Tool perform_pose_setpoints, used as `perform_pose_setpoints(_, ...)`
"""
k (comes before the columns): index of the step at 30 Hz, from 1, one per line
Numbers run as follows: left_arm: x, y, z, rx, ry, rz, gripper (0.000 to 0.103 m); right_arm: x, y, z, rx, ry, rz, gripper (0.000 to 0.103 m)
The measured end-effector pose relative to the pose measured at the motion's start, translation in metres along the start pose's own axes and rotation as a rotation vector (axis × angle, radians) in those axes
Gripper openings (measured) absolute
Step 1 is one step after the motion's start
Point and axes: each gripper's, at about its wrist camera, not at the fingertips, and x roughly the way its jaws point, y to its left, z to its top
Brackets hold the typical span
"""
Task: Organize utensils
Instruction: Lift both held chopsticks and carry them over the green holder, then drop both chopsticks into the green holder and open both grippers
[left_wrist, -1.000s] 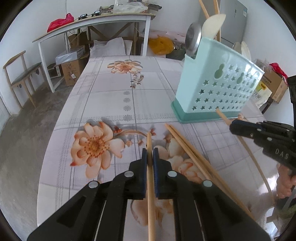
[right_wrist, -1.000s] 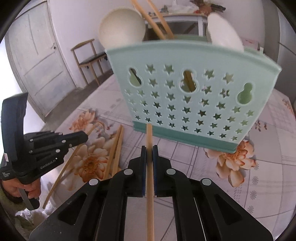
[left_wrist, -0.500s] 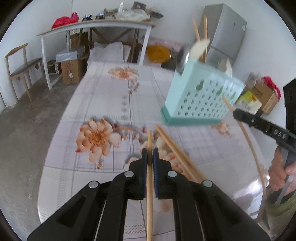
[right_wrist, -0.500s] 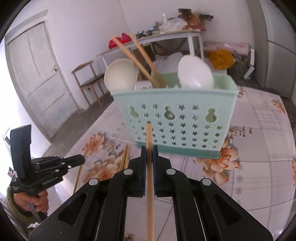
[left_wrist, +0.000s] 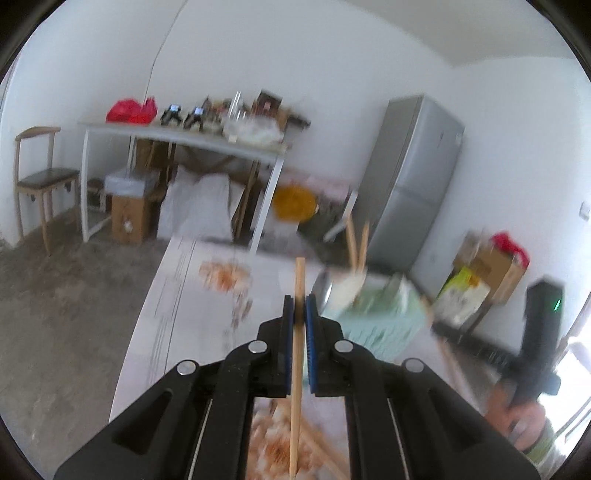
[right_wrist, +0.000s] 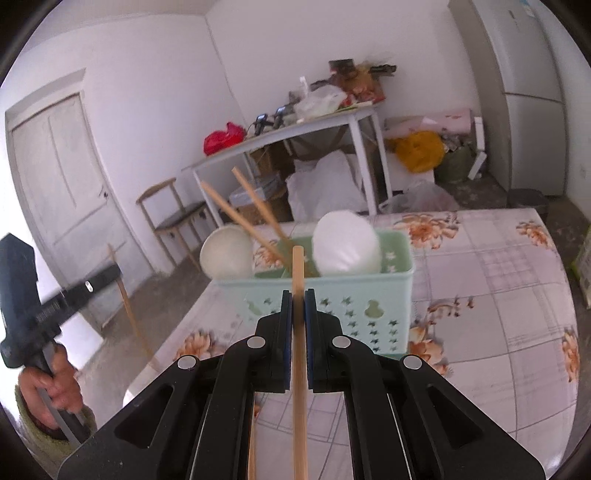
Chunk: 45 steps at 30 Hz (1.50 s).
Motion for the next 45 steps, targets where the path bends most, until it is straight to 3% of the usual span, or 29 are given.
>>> perform_pose_setpoints(7,0.000,-0.013,0.063,-0.054,-0.158,-0.118,0.005,-0.001,-0.017,0.004,0.068,-0.022,-0.001,0.005)
perform_pose_setpoints(15,0.018,-0.045,0.110,-0.053,-0.223,-0.235,0.005,-0.001,-0.031,0.006,0.099,-0.034,-0.010,0.005)
perform_pose_setpoints(19,0.025,-0.060,0.122,-0.035,-0.270,-0.247,0.005,0.002,-0.037,0.004,0.114,-0.030,-0.011,0.005)
perform_pose_setpoints(27,0.072,-0.074,0.081,0.043,-0.300,-0.192,0.005,-0.002,-0.049,0.001,0.143,-0.039,-0.014,0.005)
perform_pose_setpoints(32,0.114,-0.076,0.042,0.094,-0.166,-0.146,0.006,-0.010,-0.050,0.000,0.147,-0.047,-0.018,0.005)
perform_pose_setpoints(36,0.126,-0.072,0.019,0.104,-0.073,-0.128,0.009,-0.016,-0.049,0.004,0.139,-0.061,-0.017,0.005)
perform_pose_setpoints(39,0.116,-0.063,0.014,0.087,-0.062,-0.141,0.020,-0.021,-0.045,0.009,0.125,-0.075,-0.003,0.005)
perform_pose_setpoints(41,0.105,-0.060,0.011,0.091,-0.080,-0.122,0.040,-0.024,-0.040,0.014,0.106,-0.091,0.005,0.005)
perform_pose_setpoints(45,0.075,-0.049,0.008,0.076,-0.109,-0.111,0.049,-0.027,-0.030,0.029,0.089,-0.122,0.038,0.005)
